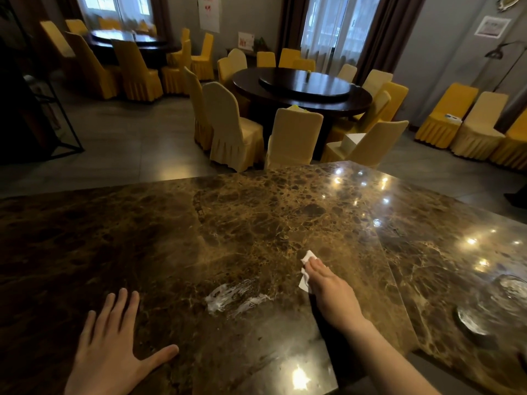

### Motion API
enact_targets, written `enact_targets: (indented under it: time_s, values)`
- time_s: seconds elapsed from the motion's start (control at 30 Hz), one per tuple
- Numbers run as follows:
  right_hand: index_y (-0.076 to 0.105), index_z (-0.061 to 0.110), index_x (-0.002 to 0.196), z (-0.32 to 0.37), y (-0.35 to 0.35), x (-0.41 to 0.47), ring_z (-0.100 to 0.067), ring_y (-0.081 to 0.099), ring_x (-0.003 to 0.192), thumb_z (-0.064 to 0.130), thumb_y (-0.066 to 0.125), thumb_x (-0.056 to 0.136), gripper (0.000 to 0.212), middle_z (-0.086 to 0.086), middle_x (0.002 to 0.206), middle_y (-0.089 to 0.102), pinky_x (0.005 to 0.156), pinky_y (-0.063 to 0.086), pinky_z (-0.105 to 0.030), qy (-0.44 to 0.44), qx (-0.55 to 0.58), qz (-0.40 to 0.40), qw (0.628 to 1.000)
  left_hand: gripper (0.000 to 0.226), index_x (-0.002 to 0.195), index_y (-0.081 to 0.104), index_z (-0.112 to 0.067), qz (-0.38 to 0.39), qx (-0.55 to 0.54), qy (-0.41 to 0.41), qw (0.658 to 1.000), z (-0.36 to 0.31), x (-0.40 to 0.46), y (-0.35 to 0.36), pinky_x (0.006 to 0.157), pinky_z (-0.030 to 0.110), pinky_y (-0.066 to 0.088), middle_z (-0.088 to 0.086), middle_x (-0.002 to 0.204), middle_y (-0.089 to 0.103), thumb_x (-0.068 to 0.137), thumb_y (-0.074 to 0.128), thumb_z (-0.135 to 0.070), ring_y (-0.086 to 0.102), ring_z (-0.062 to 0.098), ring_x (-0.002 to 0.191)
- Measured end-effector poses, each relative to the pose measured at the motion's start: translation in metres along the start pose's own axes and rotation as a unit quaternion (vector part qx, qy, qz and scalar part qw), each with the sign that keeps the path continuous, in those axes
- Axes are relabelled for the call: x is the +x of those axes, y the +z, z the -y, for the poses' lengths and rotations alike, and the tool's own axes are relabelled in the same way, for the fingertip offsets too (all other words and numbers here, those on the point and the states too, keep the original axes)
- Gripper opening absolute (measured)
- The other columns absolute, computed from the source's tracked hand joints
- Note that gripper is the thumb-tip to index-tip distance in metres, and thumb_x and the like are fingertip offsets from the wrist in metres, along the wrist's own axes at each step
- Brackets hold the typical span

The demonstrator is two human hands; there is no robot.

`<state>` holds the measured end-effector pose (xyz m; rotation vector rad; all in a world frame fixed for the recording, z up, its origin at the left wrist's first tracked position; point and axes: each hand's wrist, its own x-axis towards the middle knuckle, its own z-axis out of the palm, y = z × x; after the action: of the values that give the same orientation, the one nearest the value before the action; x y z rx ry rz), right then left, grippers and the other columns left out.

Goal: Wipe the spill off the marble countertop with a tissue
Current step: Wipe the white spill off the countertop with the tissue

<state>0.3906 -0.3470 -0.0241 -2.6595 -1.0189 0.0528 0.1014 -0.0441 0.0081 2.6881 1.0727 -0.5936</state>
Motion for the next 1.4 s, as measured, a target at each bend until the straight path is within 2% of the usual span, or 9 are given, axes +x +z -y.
enact_targets:
  time_s: [0.2, 0.4, 0.53, 0.67, 0.9, 1.1, 1.2, 1.33, 1.4]
  values:
    - [0.025, 0.021, 0.157, 0.018, 0.017, 0.012, -0.016, 0.011, 0.153, 0.028, 0.037, 0.108, 0.051, 0.002, 0.165, 0.017, 0.122, 0.015, -0.031, 0.061, 0.03, -0.014, 0.998, 0.15, 0.146, -0.042, -0.023, 0.007, 0.002, -0.003, 1.0, 0.0, 0.0, 0.001, 0.132, 0.049, -0.011, 0.001, 0.158, -0.042, 0.028, -0.014, -0.112, -0.029, 0.021, 0.155]
    - [0.034, 0.037, 0.153, 0.023, 0.017, -0.035, 0.001, 0.015, 0.148, 0.026, 0.05, 0.105, 0.052, 0.021, 0.16, 0.022, 0.121, 0.02, -0.027, -0.091, 0.061, 0.015, 0.994, 0.147, 0.146, -0.04, -0.023, 0.021, 0.004, -0.011, 1.0, -0.001, 0.004, 0.0, 0.132, 0.049, -0.011, -0.002, 0.157, -0.042, 0.036, -0.001, -0.113, -0.029, 0.02, 0.155]
    - [0.036, 0.026, 0.153, -0.017, 0.001, -0.01, -0.011, 0.022, 0.15, 0.018, 0.048, 0.104, 0.051, 0.009, 0.162, 0.024, 0.122, 0.021, -0.03, 0.048, 0.038, -0.025, 0.998, 0.147, 0.146, -0.04, -0.022, 0.021, 0.006, -0.015, 1.0, -0.003, 0.003, -0.001, 0.132, 0.049, -0.011, -0.003, 0.158, -0.041, 0.037, -0.001, -0.112, -0.028, 0.02, 0.155]
    - [0.028, 0.015, 0.156, 0.016, 0.017, 0.009, -0.018, 0.011, 0.153, 0.022, 0.034, 0.109, 0.049, -0.003, 0.166, 0.017, 0.124, 0.014, -0.035, 0.138, 0.051, -0.055, 0.988, 0.148, 0.146, -0.041, -0.022, 0.02, 0.004, -0.012, 1.0, -0.004, 0.003, -0.002, 0.132, 0.05, -0.01, -0.002, 0.159, -0.041, 0.035, -0.005, -0.111, -0.029, 0.021, 0.155]
    - [0.036, 0.028, 0.153, 0.035, 0.026, -0.034, -0.006, 0.018, 0.149, 0.026, 0.049, 0.104, 0.051, 0.013, 0.16, 0.026, 0.122, 0.023, -0.036, -0.08, 0.049, -0.014, 0.996, 0.153, 0.144, -0.041, -0.023, 0.014, -0.001, -0.011, 1.0, -0.003, 0.005, -0.002, 0.131, 0.049, -0.012, -0.002, 0.156, -0.042, 0.022, -0.016, -0.111, -0.029, 0.02, 0.155]
    - [0.021, 0.016, 0.158, 0.017, 0.011, 0.012, -0.017, 0.007, 0.154, 0.021, 0.03, 0.109, 0.05, -0.002, 0.167, 0.011, 0.124, 0.011, -0.032, 0.115, 0.03, -0.035, 0.992, 0.152, 0.147, -0.038, -0.026, -0.004, -0.022, -0.005, 1.0, 0.002, 0.004, 0.004, 0.131, 0.049, -0.013, -0.003, 0.16, -0.039, 0.027, -0.01, -0.114, -0.03, 0.019, 0.154]
    - [0.018, 0.018, 0.159, 0.048, 0.03, -0.006, -0.017, 0.004, 0.154, 0.023, 0.032, 0.109, 0.052, 0.003, 0.164, 0.004, 0.123, 0.01, -0.032, 0.059, 0.039, -0.034, 0.997, 0.151, 0.148, -0.037, -0.026, -0.013, -0.029, -0.002, 0.999, 0.003, 0.005, 0.007, 0.131, 0.049, -0.013, -0.003, 0.161, -0.039, 0.029, -0.008, -0.115, -0.031, 0.018, 0.153]
    - [0.031, 0.025, 0.155, 0.044, 0.031, -0.045, -0.008, 0.013, 0.151, 0.024, 0.047, 0.104, 0.054, 0.011, 0.162, 0.019, 0.123, 0.016, -0.03, -0.093, 0.022, -0.013, 0.995, 0.15, 0.148, -0.038, -0.026, -0.012, -0.026, -0.003, 1.0, 0.004, 0.006, 0.008, 0.131, 0.049, -0.013, -0.002, 0.161, -0.039, 0.03, -0.008, -0.115, -0.032, 0.018, 0.153]
    - [0.034, 0.031, 0.154, 0.027, 0.021, -0.038, -0.001, 0.015, 0.149, 0.024, 0.05, 0.104, 0.053, 0.019, 0.159, 0.021, 0.12, 0.014, -0.024, -0.083, 0.03, -0.013, 0.996, 0.151, 0.148, -0.039, -0.026, -0.016, -0.026, -0.001, 1.0, 0.005, 0.007, 0.009, 0.131, 0.049, -0.013, -0.002, 0.161, -0.04, 0.03, -0.008, -0.115, -0.032, 0.018, 0.153]
